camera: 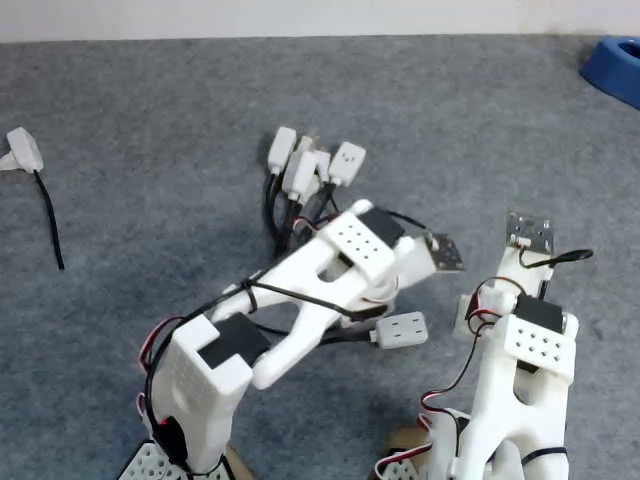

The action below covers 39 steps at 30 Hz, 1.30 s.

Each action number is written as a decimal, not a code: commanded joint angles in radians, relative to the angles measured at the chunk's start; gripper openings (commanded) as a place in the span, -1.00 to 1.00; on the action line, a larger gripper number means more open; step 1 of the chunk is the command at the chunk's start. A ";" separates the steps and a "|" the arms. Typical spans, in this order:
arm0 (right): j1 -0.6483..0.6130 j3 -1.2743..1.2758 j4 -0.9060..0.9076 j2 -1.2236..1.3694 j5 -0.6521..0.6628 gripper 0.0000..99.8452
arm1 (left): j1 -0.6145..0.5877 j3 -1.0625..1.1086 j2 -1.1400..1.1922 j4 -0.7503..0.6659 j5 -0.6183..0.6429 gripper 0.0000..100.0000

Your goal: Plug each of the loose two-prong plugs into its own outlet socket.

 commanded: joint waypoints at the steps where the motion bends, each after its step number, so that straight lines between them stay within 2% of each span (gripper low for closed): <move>1: 0.015 -0.007 -0.013 -0.022 0.011 -0.64 | 0.053 -0.024 -0.016 0.000 0.009 -0.68; 5: 0.015 -0.007 -0.010 -0.022 0.011 -0.64 | 0.051 -0.024 -0.013 -0.009 0.008 -0.61; 13: 0.016 -0.005 -0.008 -0.022 0.011 -0.64 | 0.002 -0.061 0.140 -0.078 0.005 -0.61; 21: 0.016 -0.005 -0.008 -0.022 0.011 -0.64 | 0.001 -0.298 0.156 0.129 0.005 -0.61; 24: 0.016 -0.005 -0.008 -0.022 0.011 -0.64 | -0.036 -0.387 0.160 0.176 0.005 -0.61; 30: 0.012 -0.005 -0.008 -0.022 0.011 -0.64 | -0.127 -0.407 0.170 0.178 0.005 -0.61; 37: 0.018 -0.007 -0.008 -0.022 0.015 -0.64 | -0.097 -0.383 0.237 0.176 0.003 -0.61; 39: 0.047 -0.013 -0.008 -0.022 0.057 -0.64 | -0.081 -0.383 0.259 0.175 0.005 -0.61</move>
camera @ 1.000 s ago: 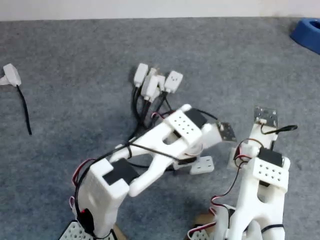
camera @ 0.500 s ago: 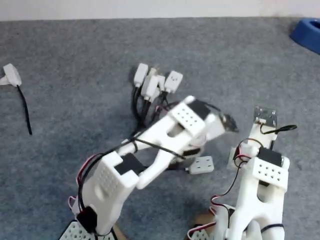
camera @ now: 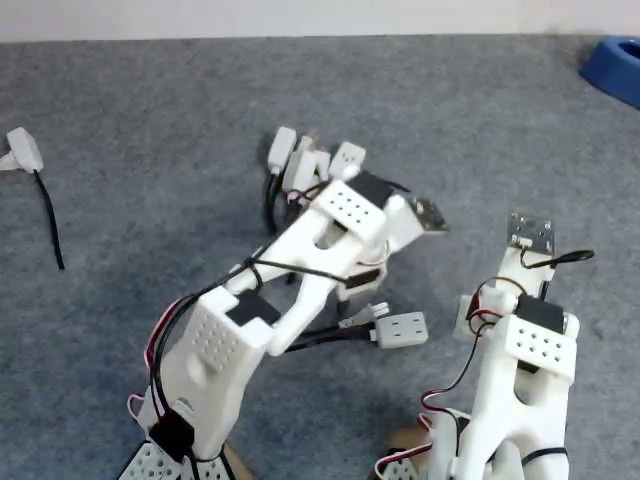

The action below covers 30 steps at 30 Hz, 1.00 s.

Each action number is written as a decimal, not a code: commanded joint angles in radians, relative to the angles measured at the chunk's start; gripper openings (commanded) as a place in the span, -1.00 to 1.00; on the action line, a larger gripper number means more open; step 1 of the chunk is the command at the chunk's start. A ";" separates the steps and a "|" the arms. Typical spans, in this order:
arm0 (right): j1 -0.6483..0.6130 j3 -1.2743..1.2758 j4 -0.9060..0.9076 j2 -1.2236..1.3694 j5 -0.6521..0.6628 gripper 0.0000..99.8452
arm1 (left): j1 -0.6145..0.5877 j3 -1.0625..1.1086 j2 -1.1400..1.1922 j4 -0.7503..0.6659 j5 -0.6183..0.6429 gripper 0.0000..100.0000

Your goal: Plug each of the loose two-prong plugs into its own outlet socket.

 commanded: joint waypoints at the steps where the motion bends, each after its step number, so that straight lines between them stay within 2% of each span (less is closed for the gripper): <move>1: 0.071 -0.015 -0.008 -0.022 0.060 -0.64 | 0.038 -0.013 0.021 0.005 0.005 -0.61; 6: 0.254 -0.067 -0.021 -0.022 0.077 -0.64 | 0.042 -0.013 0.048 -0.003 0.005 -0.61; 11: 0.295 -0.067 -0.021 -0.022 0.138 -0.64 | 0.042 -0.021 0.039 0.005 0.006 -0.61; 19: 0.466 -0.071 -0.070 -0.013 0.212 -0.64 | 0.048 -0.140 -0.054 0.066 0.011 -0.61; 27: 0.496 -0.065 -0.090 -0.013 0.244 -0.64 | 0.131 -0.099 -0.056 0.066 0.014 -0.61; 30: 0.496 -0.064 -0.090 -0.012 0.259 -0.64 | 0.142 -0.065 -0.056 0.064 0.057 -0.61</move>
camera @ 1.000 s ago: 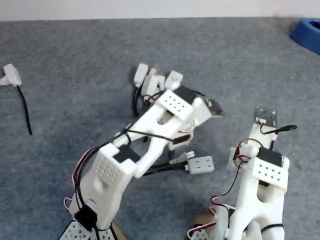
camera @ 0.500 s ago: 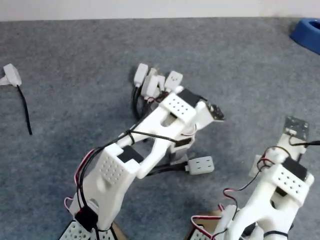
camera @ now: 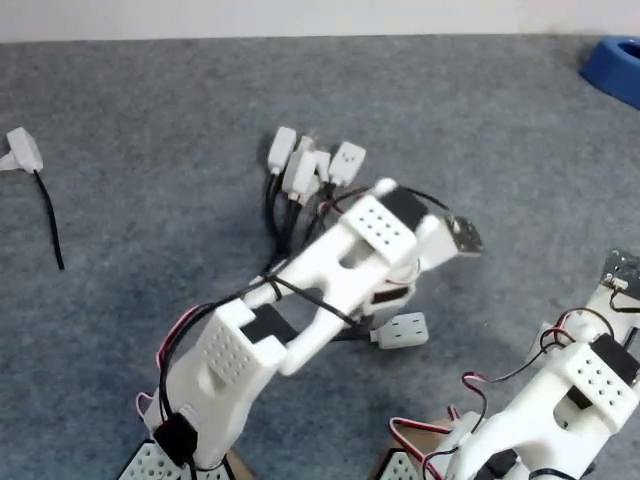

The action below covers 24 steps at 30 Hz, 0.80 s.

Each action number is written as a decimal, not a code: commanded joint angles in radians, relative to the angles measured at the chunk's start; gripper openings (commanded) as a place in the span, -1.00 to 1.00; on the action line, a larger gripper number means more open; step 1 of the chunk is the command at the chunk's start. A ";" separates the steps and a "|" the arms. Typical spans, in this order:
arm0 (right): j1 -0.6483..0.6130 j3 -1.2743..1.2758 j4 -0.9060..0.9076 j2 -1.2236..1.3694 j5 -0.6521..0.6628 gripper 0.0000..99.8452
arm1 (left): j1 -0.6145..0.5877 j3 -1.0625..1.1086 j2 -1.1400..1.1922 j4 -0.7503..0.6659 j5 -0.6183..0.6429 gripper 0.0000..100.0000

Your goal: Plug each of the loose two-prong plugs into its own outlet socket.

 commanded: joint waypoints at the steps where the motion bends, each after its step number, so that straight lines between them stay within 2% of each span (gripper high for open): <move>1: 0.012 -0.041 -0.015 -0.012 0.020 -0.64 | 0.019 0.024 -0.047 0.014 0.054 -0.61; 11: 0.010 0.007 -0.016 -0.022 0.025 -0.64 | -0.050 0.050 -0.045 -0.044 0.037 -0.61; 15: 0.005 0.007 -0.013 -0.022 0.025 -0.64 | -0.030 0.051 -0.038 -0.043 0.023 -0.61; 24: 0.012 0.007 -0.013 -0.022 0.025 -0.64 | 0.008 0.035 0.159 -0.095 0.023 -0.61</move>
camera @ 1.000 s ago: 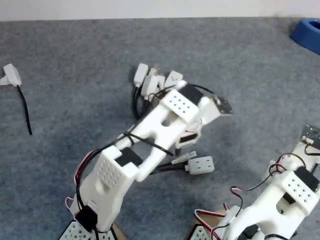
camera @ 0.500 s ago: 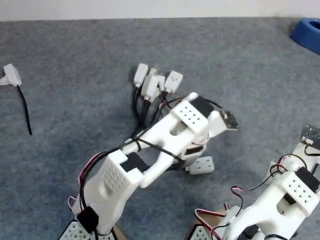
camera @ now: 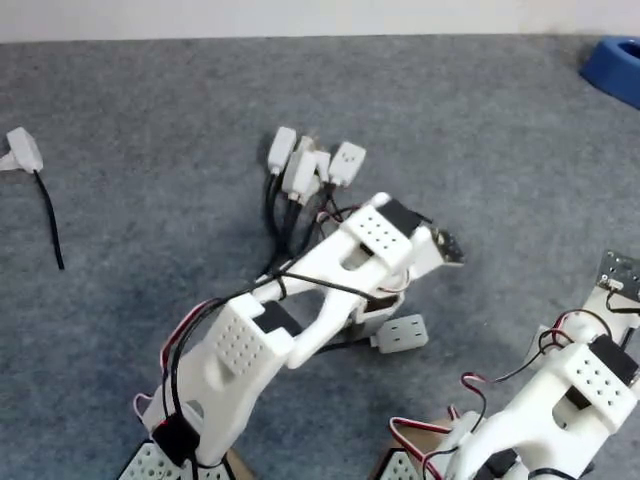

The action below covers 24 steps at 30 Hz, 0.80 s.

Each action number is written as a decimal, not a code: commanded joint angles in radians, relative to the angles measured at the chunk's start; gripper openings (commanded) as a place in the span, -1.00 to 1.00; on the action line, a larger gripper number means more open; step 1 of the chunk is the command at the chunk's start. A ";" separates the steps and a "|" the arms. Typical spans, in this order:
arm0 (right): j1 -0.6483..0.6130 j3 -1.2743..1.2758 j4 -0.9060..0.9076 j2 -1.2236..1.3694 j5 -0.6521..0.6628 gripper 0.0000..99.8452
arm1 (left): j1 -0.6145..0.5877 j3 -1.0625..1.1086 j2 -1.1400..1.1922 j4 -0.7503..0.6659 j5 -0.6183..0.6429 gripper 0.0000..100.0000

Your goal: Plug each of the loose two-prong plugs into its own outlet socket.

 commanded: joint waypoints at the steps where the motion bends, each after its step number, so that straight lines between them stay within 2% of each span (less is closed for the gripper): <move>1: 0.012 -0.007 -0.010 -0.022 0.009 -0.64 | 0.021 -0.030 0.031 -0.023 -0.012 -0.62; 3: 0.010 -0.007 -0.010 -0.022 0.011 -0.64 | 0.015 -0.061 0.031 -0.008 -0.011 -0.68; 6: 0.007 -0.007 -0.010 -0.022 0.011 -0.64 | 0.013 -0.124 0.031 0.028 -0.017 -0.96; 7: 0.007 -0.007 -0.010 -0.022 0.011 -0.64 | 0.013 -0.145 0.031 0.044 -0.017 -1.00; 15: 0.012 -0.007 -0.010 -0.022 0.011 -0.64 | 0.021 -0.394 0.028 0.097 -0.017 -0.99; 21: 0.005 -0.005 -0.010 -0.022 0.011 -0.64 | 0.093 -0.558 0.033 0.091 -0.017 -0.97; 24: 0.005 -0.005 -0.010 -0.022 0.009 -0.64 | 0.148 -0.610 0.035 0.086 -0.068 -0.81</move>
